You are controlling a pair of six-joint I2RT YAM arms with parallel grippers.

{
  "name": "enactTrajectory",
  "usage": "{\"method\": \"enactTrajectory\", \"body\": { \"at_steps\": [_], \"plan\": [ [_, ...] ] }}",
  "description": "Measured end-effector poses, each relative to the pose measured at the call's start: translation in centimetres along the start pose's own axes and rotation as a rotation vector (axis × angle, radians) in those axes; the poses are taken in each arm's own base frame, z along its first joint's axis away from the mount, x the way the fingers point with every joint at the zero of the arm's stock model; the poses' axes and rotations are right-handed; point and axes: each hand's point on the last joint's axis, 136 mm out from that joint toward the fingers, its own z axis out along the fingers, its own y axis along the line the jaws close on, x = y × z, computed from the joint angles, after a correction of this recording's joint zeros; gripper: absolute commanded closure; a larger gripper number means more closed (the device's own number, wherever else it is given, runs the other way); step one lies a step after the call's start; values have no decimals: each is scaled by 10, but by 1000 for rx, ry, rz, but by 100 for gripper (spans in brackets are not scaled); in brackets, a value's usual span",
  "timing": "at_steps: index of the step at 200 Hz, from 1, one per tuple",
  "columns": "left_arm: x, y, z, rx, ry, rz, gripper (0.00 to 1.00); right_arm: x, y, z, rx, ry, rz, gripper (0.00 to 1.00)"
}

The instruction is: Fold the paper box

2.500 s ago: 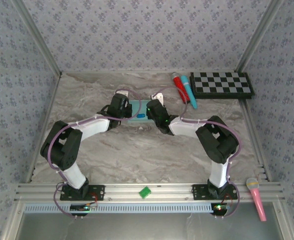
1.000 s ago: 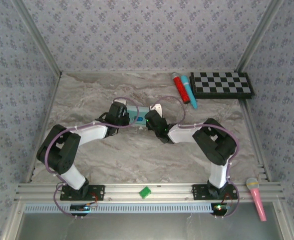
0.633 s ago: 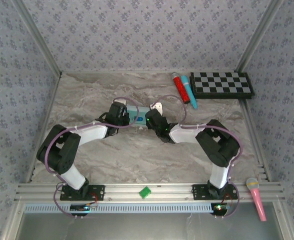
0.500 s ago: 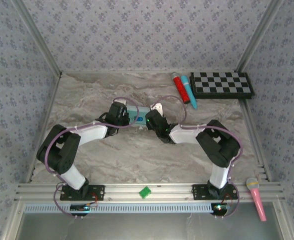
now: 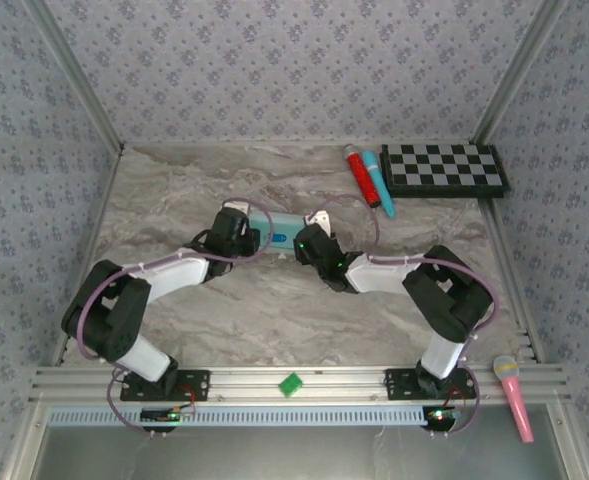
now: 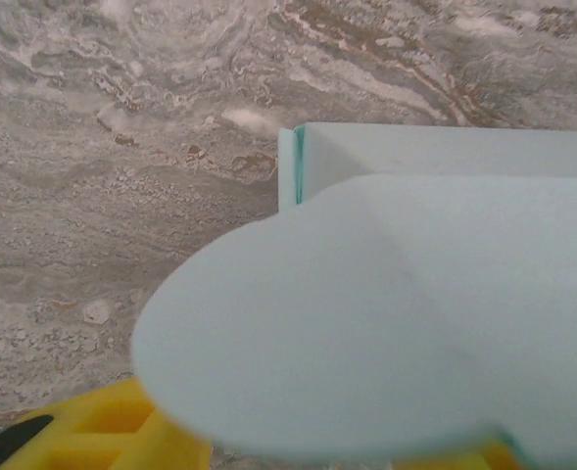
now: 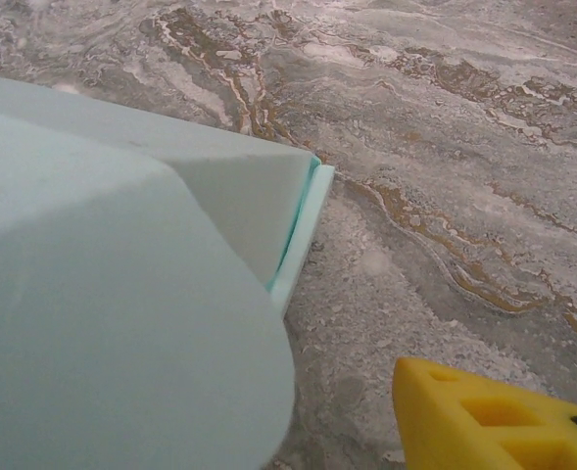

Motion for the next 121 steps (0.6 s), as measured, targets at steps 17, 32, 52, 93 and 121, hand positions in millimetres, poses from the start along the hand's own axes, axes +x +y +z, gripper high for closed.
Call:
{"method": "enactTrajectory", "body": {
  "at_steps": [17, 32, 52, 93, 121],
  "plan": [
    [0, 1, -7, 5, -11, 6, 49, 1, -2, -5, 1, -2, -6, 36],
    [3, 3, -12, 6, -15, 14, 48, 3, -5, -9, 7, -2, -9, 35],
    [8, 6, -18, 6, -17, 24, 48, 6, -10, -13, 20, -2, -14, 35],
    [21, 25, -29, -61, -18, 33, 47, 19, -26, -20, 70, 21, -35, 35],
    [22, 47, -33, -159, -21, 10, 49, 27, -41, -23, 124, 45, -45, 34]
  ]
}}
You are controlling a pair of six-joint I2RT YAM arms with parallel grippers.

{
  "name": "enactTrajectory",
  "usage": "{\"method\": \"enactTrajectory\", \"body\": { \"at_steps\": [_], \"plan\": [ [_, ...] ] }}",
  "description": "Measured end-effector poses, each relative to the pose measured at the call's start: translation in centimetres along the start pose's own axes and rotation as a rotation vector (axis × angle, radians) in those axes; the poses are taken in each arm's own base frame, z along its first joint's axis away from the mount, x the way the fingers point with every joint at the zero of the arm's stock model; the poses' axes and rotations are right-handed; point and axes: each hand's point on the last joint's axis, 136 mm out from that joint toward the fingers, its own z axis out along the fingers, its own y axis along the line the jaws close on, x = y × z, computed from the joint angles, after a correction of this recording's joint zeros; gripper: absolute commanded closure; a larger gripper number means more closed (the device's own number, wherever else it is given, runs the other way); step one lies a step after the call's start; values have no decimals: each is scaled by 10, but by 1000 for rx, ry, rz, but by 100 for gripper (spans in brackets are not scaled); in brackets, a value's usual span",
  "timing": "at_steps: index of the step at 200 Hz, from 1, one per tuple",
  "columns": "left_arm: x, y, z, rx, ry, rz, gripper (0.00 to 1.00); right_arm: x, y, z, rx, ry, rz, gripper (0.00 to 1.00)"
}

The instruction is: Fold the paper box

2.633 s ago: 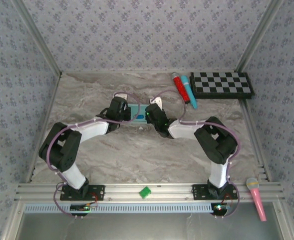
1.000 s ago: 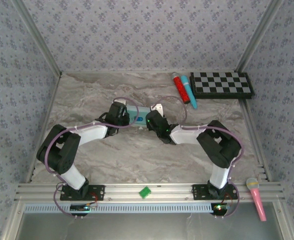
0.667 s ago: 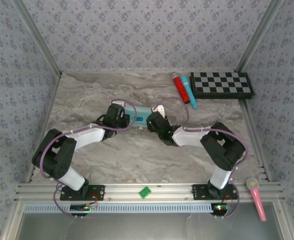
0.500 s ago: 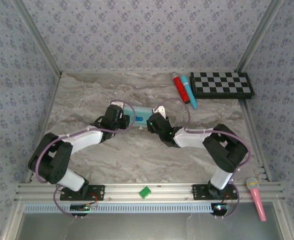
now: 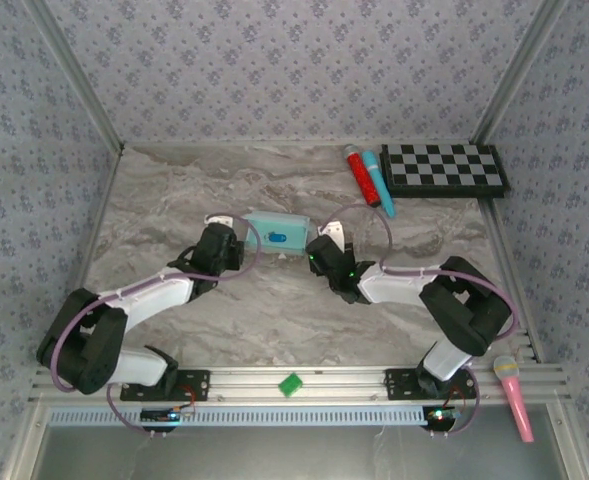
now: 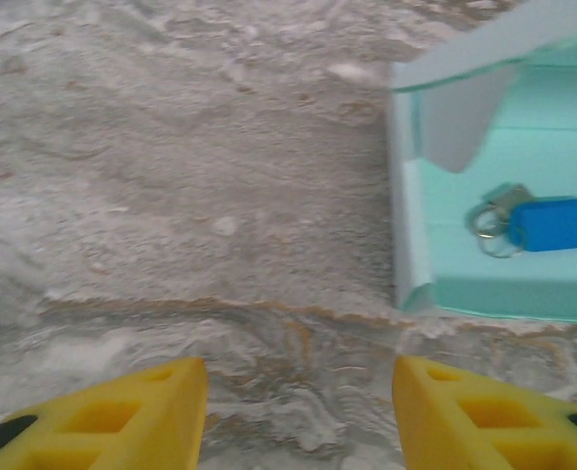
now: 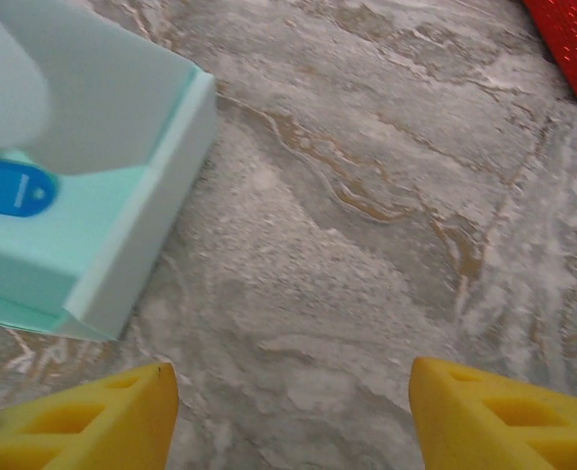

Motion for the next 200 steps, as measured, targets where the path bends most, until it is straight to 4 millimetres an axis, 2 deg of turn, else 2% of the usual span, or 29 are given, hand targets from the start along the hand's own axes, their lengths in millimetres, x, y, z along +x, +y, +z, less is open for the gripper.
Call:
{"method": "enactTrajectory", "body": {
  "at_steps": [26, 47, 72, 96, 124, 156, 177, 200],
  "plan": [
    [2, 31, 3, -107, 24, -49, 49, 3, -21, 2, 59, 31, 20, 34],
    [-7, 52, 3, -165, 32, -94, 48, 2, -40, 5, 106, 64, 43, 35],
    [-41, 66, 0, -187, -13, -157, 47, -14, -54, 8, 115, 82, 90, 35],
    [-79, 69, -3, -153, -60, -211, 44, -44, -58, 8, 81, 84, 149, 35],
    [-116, 56, 1, -46, -70, -234, 43, -85, -53, 5, -5, 69, 209, 35],
    [-145, 17, 6, 145, -31, -202, 45, -123, -35, -2, -140, 70, 245, 35],
    [-149, -2, 9, 241, 11, -182, 46, -144, -17, -1, -235, 66, 251, 35],
    [-139, -20, 17, 315, 83, -156, 46, -146, 3, 4, -318, 104, 243, 36]
  ]
}}
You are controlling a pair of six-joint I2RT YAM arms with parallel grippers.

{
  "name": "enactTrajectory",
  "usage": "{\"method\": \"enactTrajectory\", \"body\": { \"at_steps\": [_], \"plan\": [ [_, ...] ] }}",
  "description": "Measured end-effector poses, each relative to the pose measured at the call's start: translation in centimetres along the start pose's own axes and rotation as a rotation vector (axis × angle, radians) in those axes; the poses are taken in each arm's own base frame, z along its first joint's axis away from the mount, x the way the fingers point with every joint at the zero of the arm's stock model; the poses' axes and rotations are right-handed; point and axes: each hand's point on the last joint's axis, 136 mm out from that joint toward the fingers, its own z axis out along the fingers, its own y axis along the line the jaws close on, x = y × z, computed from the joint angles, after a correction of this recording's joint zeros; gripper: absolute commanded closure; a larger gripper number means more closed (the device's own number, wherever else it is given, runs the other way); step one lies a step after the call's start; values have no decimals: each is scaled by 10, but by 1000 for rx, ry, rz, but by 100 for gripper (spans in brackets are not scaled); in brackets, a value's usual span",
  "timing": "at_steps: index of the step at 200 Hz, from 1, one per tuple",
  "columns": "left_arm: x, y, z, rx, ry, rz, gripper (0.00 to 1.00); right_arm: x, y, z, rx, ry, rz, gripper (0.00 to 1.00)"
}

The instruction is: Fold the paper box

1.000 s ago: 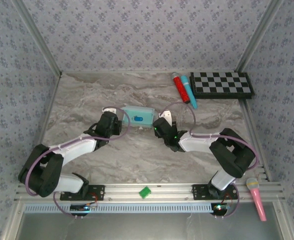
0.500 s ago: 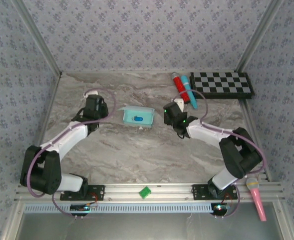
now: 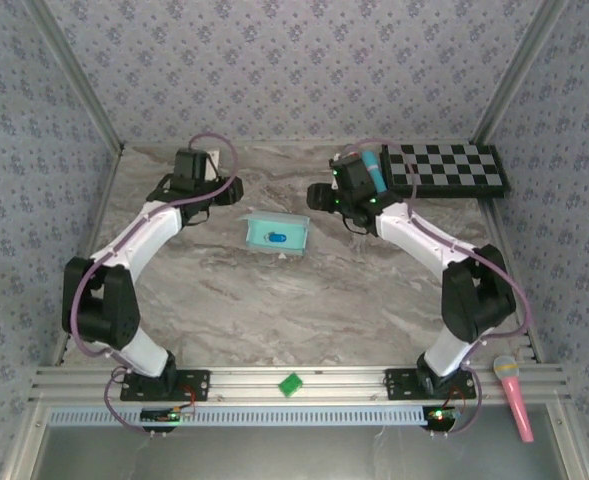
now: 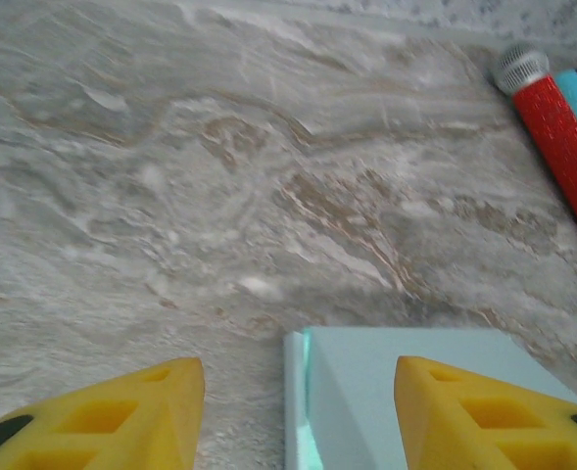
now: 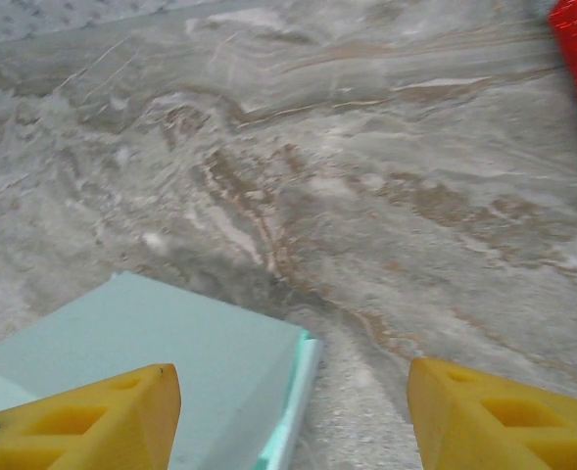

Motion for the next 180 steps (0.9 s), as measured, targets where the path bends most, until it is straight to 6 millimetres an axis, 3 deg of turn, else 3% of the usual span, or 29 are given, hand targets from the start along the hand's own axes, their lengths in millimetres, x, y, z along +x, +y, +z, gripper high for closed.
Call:
{"method": "enactTrajectory", "body": {
  "at_steps": [31, 69, 145, 180],
  "plan": [
    [24, -13, 19, 66, 117, 18, 48, 17, 10, 17, -47, 86, -11, 36],
    [50, -15, 35, 83, 221, 12, 49, 36, 14, 34, -65, 175, -20, 38],
    [59, -13, 39, 84, 255, 3, 49, 63, 10, 49, -72, 268, -12, 38],
    [76, -10, 43, 78, 291, -8, 50, 68, 8, 53, -70, 285, -10, 38]
  ]
}}
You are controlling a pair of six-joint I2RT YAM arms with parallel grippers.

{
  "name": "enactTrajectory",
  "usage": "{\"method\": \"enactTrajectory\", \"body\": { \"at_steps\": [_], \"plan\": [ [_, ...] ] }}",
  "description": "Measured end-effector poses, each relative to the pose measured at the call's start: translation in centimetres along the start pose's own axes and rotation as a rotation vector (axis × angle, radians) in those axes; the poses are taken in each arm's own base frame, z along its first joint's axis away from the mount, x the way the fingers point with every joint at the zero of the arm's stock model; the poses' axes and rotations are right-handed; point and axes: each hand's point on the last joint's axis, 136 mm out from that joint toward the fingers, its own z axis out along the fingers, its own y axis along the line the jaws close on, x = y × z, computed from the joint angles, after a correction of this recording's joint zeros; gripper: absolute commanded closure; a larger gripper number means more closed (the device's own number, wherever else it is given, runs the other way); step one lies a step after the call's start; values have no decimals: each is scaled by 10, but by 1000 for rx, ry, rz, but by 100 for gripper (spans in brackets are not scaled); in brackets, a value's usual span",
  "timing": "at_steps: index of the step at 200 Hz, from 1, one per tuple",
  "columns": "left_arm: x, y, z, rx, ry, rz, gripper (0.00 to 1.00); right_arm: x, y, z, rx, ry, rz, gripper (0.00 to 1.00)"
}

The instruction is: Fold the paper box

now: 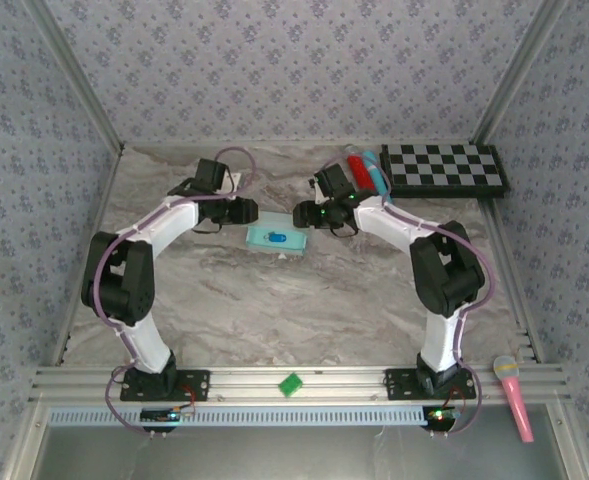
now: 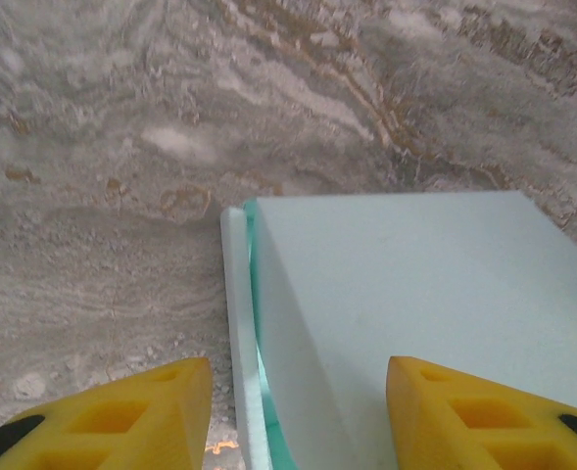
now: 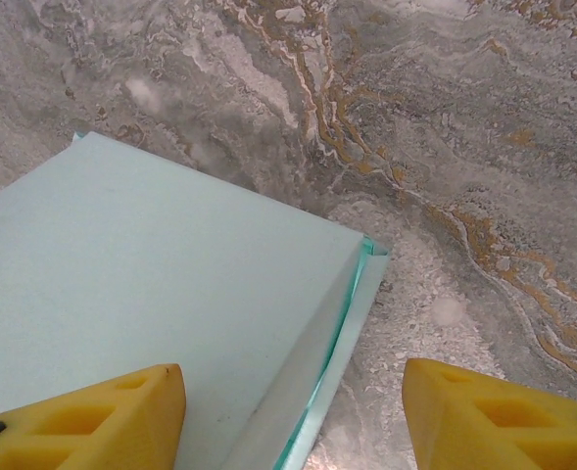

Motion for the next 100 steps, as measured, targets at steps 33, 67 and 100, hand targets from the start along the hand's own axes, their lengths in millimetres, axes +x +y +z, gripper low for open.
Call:
{"method": "enactTrajectory", "body": {
  "at_steps": [33, 67, 100],
  "plan": [
    [12, 4, 8, -6, 29, -14, 50, 6, -3, 7, 9, 23, 3, 39],
    [20, 7, 14, -10, 46, -30, 51, 16, -8, 16, 27, 56, 5, 42],
    [31, 10, 23, -15, 80, -36, 52, 24, -10, 23, 36, 83, 5, 46]
  ]
}}
